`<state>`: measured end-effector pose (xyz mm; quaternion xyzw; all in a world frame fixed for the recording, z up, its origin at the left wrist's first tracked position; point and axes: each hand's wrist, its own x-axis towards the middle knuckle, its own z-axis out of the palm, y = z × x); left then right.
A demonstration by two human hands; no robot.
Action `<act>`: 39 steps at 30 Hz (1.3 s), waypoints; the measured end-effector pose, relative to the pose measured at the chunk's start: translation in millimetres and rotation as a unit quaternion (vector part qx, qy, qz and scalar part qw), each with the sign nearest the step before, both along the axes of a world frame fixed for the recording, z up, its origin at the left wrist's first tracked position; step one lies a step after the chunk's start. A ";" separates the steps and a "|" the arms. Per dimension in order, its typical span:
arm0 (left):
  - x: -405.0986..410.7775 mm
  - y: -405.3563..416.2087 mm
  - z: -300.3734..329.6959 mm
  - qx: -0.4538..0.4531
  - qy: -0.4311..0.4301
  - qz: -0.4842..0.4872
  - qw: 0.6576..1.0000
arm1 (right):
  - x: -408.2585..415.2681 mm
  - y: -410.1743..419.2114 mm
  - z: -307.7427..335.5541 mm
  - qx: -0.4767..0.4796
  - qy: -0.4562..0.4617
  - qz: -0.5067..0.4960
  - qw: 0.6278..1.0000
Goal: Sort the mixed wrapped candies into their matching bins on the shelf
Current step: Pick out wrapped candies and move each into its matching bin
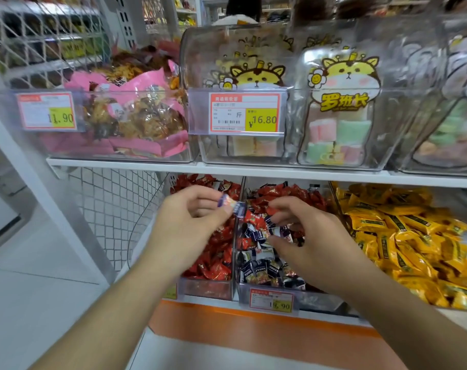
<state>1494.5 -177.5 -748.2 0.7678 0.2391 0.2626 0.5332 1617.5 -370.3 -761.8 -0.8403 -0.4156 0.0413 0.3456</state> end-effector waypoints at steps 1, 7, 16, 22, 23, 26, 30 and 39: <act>2.1 -13.5 3.2 -0.019 0.004 -0.019 1.000 | -1.7 -0.2 1.4 0.010 -0.012 0.014 1.000; 14.2 -46.4 -1.8 -0.027 0.004 -0.080 0.996 | -1.9 -2.7 2.0 0.017 -0.109 -0.011 0.994; 5.7 39.5 -39.8 0.209 0.135 0.062 0.967 | 11.3 -10.3 -6.3 -0.112 -0.032 -0.056 0.992; 5.5 77.6 -69.1 0.272 0.263 0.060 0.924 | 10.8 -3.7 -10.9 -0.110 -0.024 -0.058 0.992; 6.6 80.0 -73.0 0.278 0.274 0.051 0.919 | 11.0 -2.8 -11.4 -0.110 -0.022 -0.058 0.992; 10.5 85.3 -79.2 0.282 0.285 0.039 0.915 | 12.2 -0.2 -12.0 -0.119 -0.023 -0.056 0.991; 14.1 87.7 -81.3 0.263 0.280 0.030 0.923 | 12.4 2.6 -13.0 -0.131 -0.024 -0.051 0.990; 8.2 76.0 -71.2 0.237 0.189 0.104 0.947 | 9.1 0.8 -11.5 -0.135 -0.013 -0.050 0.990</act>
